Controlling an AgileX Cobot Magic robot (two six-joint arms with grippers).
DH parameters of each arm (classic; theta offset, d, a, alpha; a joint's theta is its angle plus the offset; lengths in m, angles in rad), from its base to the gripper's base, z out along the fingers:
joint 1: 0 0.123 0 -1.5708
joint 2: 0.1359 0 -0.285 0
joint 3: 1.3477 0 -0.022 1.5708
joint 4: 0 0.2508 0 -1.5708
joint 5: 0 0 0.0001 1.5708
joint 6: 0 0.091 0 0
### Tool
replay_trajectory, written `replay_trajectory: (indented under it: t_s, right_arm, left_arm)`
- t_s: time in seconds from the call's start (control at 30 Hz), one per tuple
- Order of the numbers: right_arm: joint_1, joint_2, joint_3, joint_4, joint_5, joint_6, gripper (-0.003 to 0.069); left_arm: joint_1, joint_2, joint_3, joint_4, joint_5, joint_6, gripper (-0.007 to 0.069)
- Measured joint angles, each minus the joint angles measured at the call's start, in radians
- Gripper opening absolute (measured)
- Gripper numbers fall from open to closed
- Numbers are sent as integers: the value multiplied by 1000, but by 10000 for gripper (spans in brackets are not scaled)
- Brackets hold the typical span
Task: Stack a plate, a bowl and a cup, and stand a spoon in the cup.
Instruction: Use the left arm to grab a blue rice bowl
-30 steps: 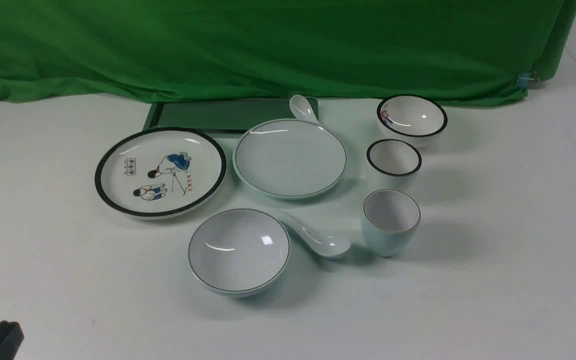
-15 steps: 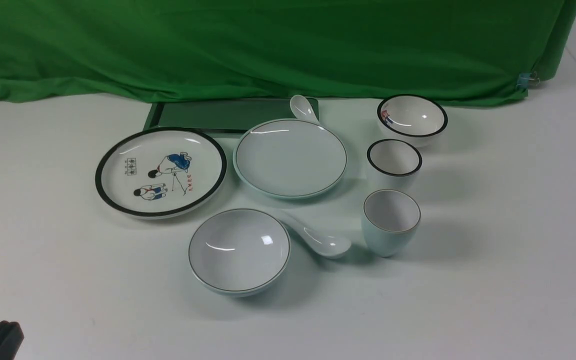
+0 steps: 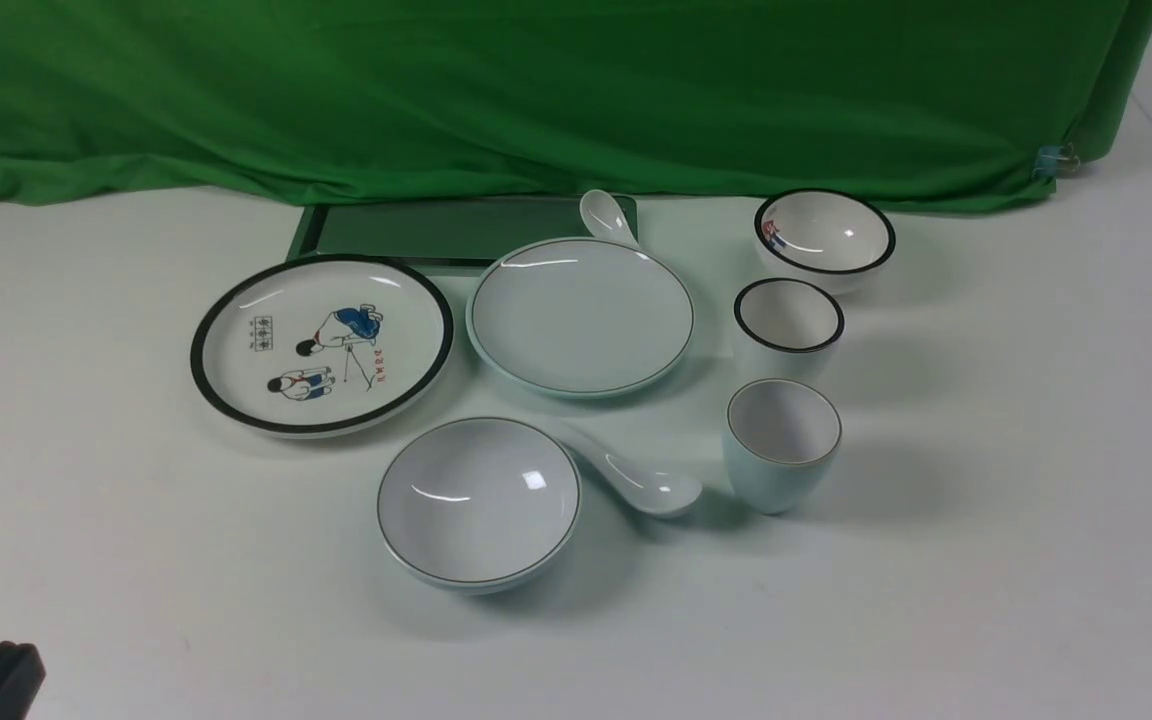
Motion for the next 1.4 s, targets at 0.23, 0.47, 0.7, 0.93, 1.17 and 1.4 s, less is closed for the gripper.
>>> replay_trajectory:
  t_s: [0.23, 0.47, 0.7, 0.93, 1.17, 1.4]
  right_arm:
    - [0, 0, 0, 0, -84, 0, 242]
    - [0, 0, 0, -3, -552, 76, 242]
    - [0, 0, 0, -4, -832, 483, 238]
    - [0, 101, -165, -197, -712, 485, 62]
    - [0, 466, -423, -251, -558, 315, 19]
    - [57, 862, -501, -263, -288, 241, 21]
  left_arm:
    - [0, 0, 0, 14, -123, 0, -29]
    - [0, 0, 0, 53, -537, 0, -29]
    - [0, 0, 0, 117, -905, -123, -29]
    - [0, 67, -264, 139, -742, -301, -29]
    - [0, 463, -585, 143, -413, -309, -29]
    - [-75, 892, -772, 106, 47, -309, -29]
